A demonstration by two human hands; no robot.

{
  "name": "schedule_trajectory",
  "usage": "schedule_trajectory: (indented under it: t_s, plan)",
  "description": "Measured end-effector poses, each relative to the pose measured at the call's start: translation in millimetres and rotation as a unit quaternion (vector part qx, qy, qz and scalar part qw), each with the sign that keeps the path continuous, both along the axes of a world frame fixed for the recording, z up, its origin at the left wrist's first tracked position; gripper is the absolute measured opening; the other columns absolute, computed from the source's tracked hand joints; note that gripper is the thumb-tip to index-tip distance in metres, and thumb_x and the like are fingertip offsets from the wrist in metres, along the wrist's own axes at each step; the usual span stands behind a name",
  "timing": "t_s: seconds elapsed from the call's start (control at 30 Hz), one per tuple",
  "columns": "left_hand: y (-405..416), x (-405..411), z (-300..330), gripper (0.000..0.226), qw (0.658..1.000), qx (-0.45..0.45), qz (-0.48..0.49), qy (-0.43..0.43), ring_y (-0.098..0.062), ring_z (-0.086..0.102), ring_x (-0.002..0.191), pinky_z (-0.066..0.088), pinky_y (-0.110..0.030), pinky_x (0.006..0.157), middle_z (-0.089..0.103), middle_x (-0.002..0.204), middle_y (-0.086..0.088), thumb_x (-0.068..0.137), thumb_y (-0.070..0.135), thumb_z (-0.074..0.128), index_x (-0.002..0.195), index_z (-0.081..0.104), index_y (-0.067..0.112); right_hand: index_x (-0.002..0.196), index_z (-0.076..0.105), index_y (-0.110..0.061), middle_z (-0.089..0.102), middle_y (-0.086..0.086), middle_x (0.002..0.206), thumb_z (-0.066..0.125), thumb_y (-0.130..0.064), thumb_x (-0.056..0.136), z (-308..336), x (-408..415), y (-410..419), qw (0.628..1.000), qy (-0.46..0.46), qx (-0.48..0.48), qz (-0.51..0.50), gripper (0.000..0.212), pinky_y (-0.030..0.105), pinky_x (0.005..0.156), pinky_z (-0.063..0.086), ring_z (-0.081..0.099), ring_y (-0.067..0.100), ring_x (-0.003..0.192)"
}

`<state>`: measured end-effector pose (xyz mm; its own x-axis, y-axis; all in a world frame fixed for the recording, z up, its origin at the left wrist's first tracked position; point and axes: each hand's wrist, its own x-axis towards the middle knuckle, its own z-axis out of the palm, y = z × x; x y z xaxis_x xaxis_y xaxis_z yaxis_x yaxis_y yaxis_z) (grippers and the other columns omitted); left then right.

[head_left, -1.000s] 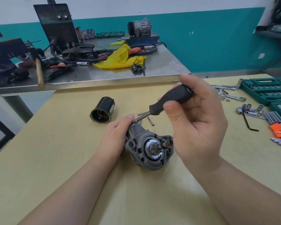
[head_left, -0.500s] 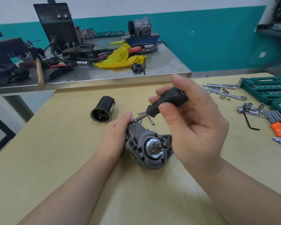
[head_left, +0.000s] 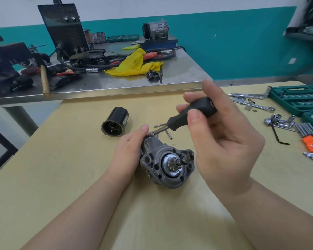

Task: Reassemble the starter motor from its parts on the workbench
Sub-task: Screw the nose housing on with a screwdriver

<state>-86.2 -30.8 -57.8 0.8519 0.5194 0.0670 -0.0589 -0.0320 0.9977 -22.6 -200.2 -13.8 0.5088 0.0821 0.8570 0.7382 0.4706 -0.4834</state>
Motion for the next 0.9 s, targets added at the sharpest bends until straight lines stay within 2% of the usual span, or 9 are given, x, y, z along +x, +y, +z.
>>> schedule_trajectory:
  t_s: [0.1, 0.2, 0.33, 0.43, 0.5, 0.63, 0.77, 0.83, 0.9]
  plan:
    - [0.6, 0.1, -1.1, 0.046, 1.000, 0.014, -0.001, 0.004, -0.018, 0.044, 0.071, 0.034, -0.042, 0.075, 0.048, 0.075, -0.003, 0.091, 0.064, 0.059, 0.072, 0.056, 0.023, 0.145, 0.053, -0.009, 0.070, 0.019, 0.118, 0.062, -0.009, 0.107, 0.6, 1.3, -0.4, 1.000, 0.008, -0.004, 0.003, 0.040, 0.059, 0.082, 0.061, 0.071, 0.044, 0.097]
    - [1.6, 0.5, -2.2, 0.043, 1.000, 0.025, 0.001, 0.007, -0.019, 0.046, 0.071, 0.036, -0.043, 0.075, 0.050, 0.075, -0.003, 0.093, 0.062, 0.059, 0.072, 0.059, 0.025, 0.151, 0.044, -0.006, 0.066, 0.022, 0.124, 0.054, -0.008, 0.109, 0.4, -0.2, -3.6, 0.999, -0.020, -0.025, 0.028, 0.043, 0.059, 0.089, 0.060, 0.070, 0.043, 0.107]
    - [2.5, 1.4, -2.9, 0.047, 1.000, 0.030, 0.000, 0.005, -0.019, 0.045, 0.071, 0.035, -0.044, 0.076, 0.048, 0.075, -0.002, 0.093, 0.063, 0.060, 0.070, 0.054, 0.022, 0.157, 0.021, 0.002, 0.059, 0.024, 0.139, 0.042, 0.000, 0.107, -0.8, -4.4, -4.7, 0.996, -0.038, -0.046, 0.066, 0.054, 0.058, 0.101, 0.055, 0.066, 0.042, 0.122]
    - [3.4, 0.9, -3.8, 0.051, 0.999, 0.033, -0.004, 0.002, -0.019, 0.044, 0.073, 0.035, -0.045, 0.076, 0.047, 0.077, -0.005, 0.094, 0.062, 0.060, 0.074, 0.050, 0.017, 0.156, 0.030, 0.000, 0.062, 0.022, 0.136, 0.046, 0.003, 0.109, 0.1, -3.9, -3.2, 0.997, -0.040, -0.044, 0.058, 0.050, 0.056, 0.098, 0.059, 0.071, 0.039, 0.116]
    - [3.3, 1.0, -3.3, 0.046, 0.999, 0.034, -0.001, 0.002, -0.018, 0.044, 0.072, 0.035, -0.044, 0.076, 0.047, 0.076, -0.004, 0.094, 0.061, 0.060, 0.072, 0.053, 0.021, 0.153, 0.037, -0.006, 0.065, 0.019, 0.130, 0.054, -0.006, 0.109, 1.6, -3.1, -1.9, 0.997, -0.026, -0.035, 0.060, 0.048, 0.056, 0.098, 0.059, 0.073, 0.038, 0.112]
    - [1.9, 0.6, -2.5, 0.044, 0.999, 0.035, 0.001, 0.007, -0.017, 0.044, 0.068, 0.034, -0.042, 0.073, 0.047, 0.070, 0.003, 0.094, 0.059, 0.059, 0.066, 0.056, 0.025, 0.139, 0.063, -0.013, 0.071, 0.016, 0.108, 0.072, -0.015, 0.101, 4.3, -1.8, -0.2, 0.999, 0.009, -0.018, 0.038, 0.039, 0.050, 0.087, 0.063, 0.075, 0.037, 0.098]
    - [2.8, -0.1, -3.5, 0.045, 0.999, 0.035, -0.002, 0.005, -0.018, 0.047, 0.068, 0.036, -0.042, 0.074, 0.049, 0.071, 0.000, 0.094, 0.060, 0.059, 0.068, 0.058, 0.023, 0.135, 0.066, -0.013, 0.062, 0.027, 0.095, 0.072, -0.012, 0.102, 2.7, 6.0, 0.4, 1.000, 0.007, -0.021, 0.006, 0.033, 0.061, 0.073, 0.058, 0.071, 0.048, 0.085]
    - [2.8, 0.2, -3.3, 0.045, 0.999, 0.036, -0.001, 0.005, -0.018, 0.046, 0.068, 0.035, -0.042, 0.073, 0.048, 0.071, 0.001, 0.094, 0.060, 0.059, 0.067, 0.057, 0.024, 0.143, 0.061, -0.014, 0.063, 0.025, 0.099, 0.068, -0.017, 0.105, 1.3, 7.8, 0.7, 1.000, 0.006, -0.021, -0.003, 0.038, 0.060, 0.077, 0.059, 0.069, 0.048, 0.089]
    - [2.5, 0.9, -3.3, 0.045, 0.999, 0.036, 0.001, 0.004, -0.017, 0.044, 0.068, 0.034, -0.041, 0.073, 0.047, 0.071, 0.002, 0.095, 0.059, 0.059, 0.066, 0.055, 0.026, 0.152, 0.050, -0.014, 0.065, 0.022, 0.112, 0.057, -0.017, 0.110, 0.1, 5.9, 1.0, 0.999, -0.014, -0.027, 0.014, 0.043, 0.054, 0.087, 0.060, 0.069, 0.042, 0.101]
